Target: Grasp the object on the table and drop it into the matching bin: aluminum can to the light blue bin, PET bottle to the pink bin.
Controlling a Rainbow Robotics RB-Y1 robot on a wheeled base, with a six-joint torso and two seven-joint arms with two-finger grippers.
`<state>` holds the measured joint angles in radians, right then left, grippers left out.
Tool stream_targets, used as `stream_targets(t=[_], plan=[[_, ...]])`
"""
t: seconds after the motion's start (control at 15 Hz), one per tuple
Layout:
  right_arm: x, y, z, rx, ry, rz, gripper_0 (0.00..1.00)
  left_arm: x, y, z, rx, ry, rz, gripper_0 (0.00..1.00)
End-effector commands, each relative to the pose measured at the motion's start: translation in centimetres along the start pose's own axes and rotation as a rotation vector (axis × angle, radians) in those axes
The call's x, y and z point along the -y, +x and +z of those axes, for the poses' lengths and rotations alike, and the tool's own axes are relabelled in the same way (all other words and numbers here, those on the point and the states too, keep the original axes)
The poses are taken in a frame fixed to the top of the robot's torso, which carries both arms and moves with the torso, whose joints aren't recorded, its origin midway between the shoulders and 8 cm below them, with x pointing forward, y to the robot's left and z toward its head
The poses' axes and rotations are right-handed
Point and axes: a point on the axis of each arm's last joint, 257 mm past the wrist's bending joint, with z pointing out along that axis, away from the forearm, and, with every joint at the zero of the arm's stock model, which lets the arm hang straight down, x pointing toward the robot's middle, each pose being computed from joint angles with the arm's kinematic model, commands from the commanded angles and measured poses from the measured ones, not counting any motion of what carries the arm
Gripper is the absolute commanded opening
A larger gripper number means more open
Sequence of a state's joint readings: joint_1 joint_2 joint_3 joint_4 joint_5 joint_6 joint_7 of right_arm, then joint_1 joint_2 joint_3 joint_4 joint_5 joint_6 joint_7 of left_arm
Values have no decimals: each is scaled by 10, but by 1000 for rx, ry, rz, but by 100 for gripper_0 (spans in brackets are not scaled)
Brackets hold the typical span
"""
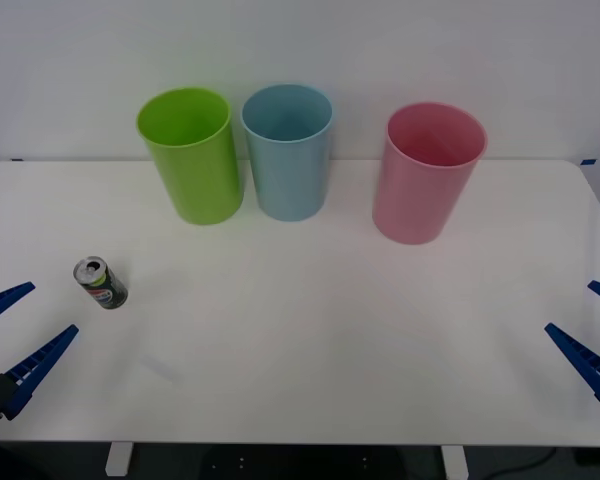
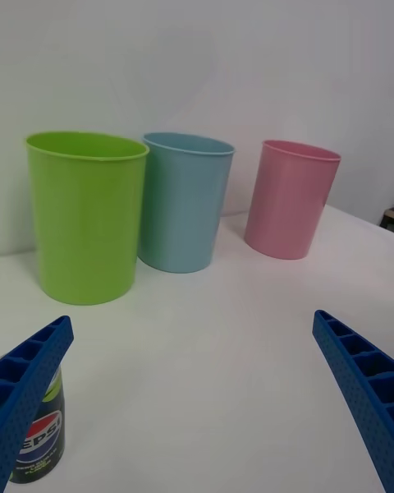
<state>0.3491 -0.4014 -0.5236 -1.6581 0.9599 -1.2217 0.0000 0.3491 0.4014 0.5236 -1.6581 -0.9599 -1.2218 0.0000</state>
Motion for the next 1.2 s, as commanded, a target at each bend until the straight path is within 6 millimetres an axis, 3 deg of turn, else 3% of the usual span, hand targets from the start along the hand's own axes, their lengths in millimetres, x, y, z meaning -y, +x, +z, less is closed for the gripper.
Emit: stream_targets(t=[0.07, 0.13, 0.53, 1.2], plan=[[0, 0, 0, 0, 0, 0, 100, 0, 0, 0, 0, 0, 0, 100], [0, 0, 0, 0, 0, 0, 100, -6, 8, -9, -10, -31, -21, 100], [0, 0, 0, 0, 0, 0, 100, -13, 10, -21, -18, -66, -26, 100], [0, 0, 0, 0, 0, 0, 100, -42, 70, -42, -169, -234, -13, 100]])
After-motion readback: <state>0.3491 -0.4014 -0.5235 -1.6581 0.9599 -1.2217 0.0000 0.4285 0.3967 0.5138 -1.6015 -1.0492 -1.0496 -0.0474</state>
